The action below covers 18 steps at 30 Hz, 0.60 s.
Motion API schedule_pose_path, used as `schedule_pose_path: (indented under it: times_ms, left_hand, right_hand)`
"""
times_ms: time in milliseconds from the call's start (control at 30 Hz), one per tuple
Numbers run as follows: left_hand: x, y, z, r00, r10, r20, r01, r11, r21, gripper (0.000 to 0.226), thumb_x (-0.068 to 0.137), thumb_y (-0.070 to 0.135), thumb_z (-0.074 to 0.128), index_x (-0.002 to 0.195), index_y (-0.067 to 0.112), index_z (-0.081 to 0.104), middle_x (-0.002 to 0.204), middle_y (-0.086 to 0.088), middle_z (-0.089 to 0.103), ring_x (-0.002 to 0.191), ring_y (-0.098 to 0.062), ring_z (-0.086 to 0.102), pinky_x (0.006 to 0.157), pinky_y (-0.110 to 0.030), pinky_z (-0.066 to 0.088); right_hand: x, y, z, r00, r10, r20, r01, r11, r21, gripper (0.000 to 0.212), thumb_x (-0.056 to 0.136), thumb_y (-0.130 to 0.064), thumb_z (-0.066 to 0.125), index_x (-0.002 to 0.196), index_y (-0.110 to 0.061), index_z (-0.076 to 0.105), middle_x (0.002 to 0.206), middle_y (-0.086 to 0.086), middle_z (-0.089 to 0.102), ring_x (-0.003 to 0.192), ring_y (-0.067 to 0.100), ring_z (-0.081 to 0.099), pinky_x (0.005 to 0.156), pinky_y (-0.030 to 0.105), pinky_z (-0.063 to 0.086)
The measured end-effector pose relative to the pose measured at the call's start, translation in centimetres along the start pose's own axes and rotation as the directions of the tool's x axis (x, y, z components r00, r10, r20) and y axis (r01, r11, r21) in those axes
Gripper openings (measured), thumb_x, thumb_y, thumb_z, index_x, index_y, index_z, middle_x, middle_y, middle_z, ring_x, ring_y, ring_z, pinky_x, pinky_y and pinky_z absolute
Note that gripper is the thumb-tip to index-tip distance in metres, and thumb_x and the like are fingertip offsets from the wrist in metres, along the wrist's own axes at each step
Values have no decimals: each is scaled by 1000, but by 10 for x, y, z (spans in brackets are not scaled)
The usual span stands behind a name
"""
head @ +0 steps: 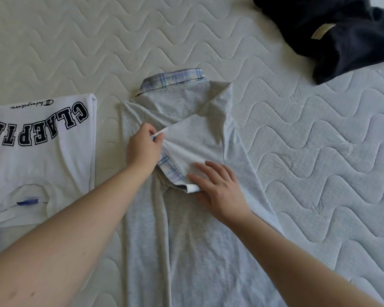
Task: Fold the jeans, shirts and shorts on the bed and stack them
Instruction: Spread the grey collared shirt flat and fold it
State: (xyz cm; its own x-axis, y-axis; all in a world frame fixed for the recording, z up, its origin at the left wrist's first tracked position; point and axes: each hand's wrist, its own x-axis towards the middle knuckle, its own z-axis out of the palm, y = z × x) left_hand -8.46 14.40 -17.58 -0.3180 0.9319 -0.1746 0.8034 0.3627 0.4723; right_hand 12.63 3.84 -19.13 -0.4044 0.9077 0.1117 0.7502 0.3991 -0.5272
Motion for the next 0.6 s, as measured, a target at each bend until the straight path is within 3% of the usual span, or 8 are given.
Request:
schedule_pose_path:
  times_ms: [100, 167, 233, 300, 367, 467, 533, 600]
  left_hand:
    - [0, 2, 0, 997, 52, -64, -41, 987, 156, 26, 92, 34, 60, 106, 12, 57, 106, -12, 60, 101, -35, 54, 81, -41, 42]
    - [7, 21, 5, 980, 175, -95, -161, 977, 138, 26, 93, 29, 58, 110, 9, 60, 112, -15, 60, 107, -36, 53, 86, -41, 40]
    - [19, 51, 14, 945, 326, 2, -325, 941, 91, 29, 97, 28, 53, 115, 7, 60, 115, -13, 62, 109, -33, 54, 90, -38, 39]
    - [31, 87, 28, 900, 410, 151, -423, 903, 69, 37, 99, 35, 48, 123, 8, 57, 121, -12, 61, 113, -30, 54, 94, -37, 39]
    - [44, 122, 45, 880, 399, 259, -440, 889, 125, 49, 98, 48, 45, 127, 9, 55, 127, -12, 59, 119, -29, 52, 97, -37, 39]
    - [62, 162, 67, 895, 208, 395, -306, 930, 203, 74, 87, 67, 51, 133, 8, 51, 136, -14, 54, 127, -32, 49, 104, -39, 40]
    - [73, 178, 74, 881, 131, 455, -243, 950, 197, 85, 80, 66, 62, 142, 11, 44, 144, -12, 49, 132, -30, 46, 108, -36, 38]
    - [79, 188, 78, 858, 124, 498, -269, 935, 230, 83, 78, 56, 70, 145, 14, 43, 146, -9, 48, 132, -27, 47, 103, -28, 38]
  right_hand:
    - [3, 2, -3, 994, 88, 63, -87, 996, -4, 54, 94, -58, 46, 132, -22, 62, 145, 3, 51, 137, 25, 43, 113, 47, 31]
    - [6, 12, -8, 980, 197, -2, -197, 980, 8, 55, 97, -54, 40, 137, -21, 56, 147, 3, 49, 138, 24, 41, 114, 46, 29]
    - [10, 24, -11, 937, 340, -77, -338, 940, 40, 51, 99, -47, 43, 141, -19, 51, 147, 4, 47, 137, 25, 40, 114, 43, 28]
    - [15, 38, -14, 873, 484, -67, -477, 874, 92, 51, 100, -39, 49, 146, -18, 43, 152, 4, 41, 140, 26, 33, 115, 39, 23]
    - [21, 52, -15, 825, 565, 7, -563, 819, 110, 57, 99, -39, 48, 151, -19, 33, 156, 1, 32, 143, 24, 25, 115, 37, 18]
    - [27, 66, -14, 838, 542, 65, -545, 836, 58, 63, 98, -44, 46, 153, -20, 27, 158, 0, 28, 144, 23, 21, 116, 39, 17]
    - [28, 71, -15, 853, 518, 65, -522, 852, 52, 64, 98, -47, 47, 153, -21, 28, 157, -1, 30, 144, 23, 22, 115, 38, 18]
    - [26, 75, -14, 866, 497, 52, -500, 864, 65, 64, 97, -50, 46, 152, -22, 30, 156, -3, 31, 144, 20, 24, 115, 37, 18]
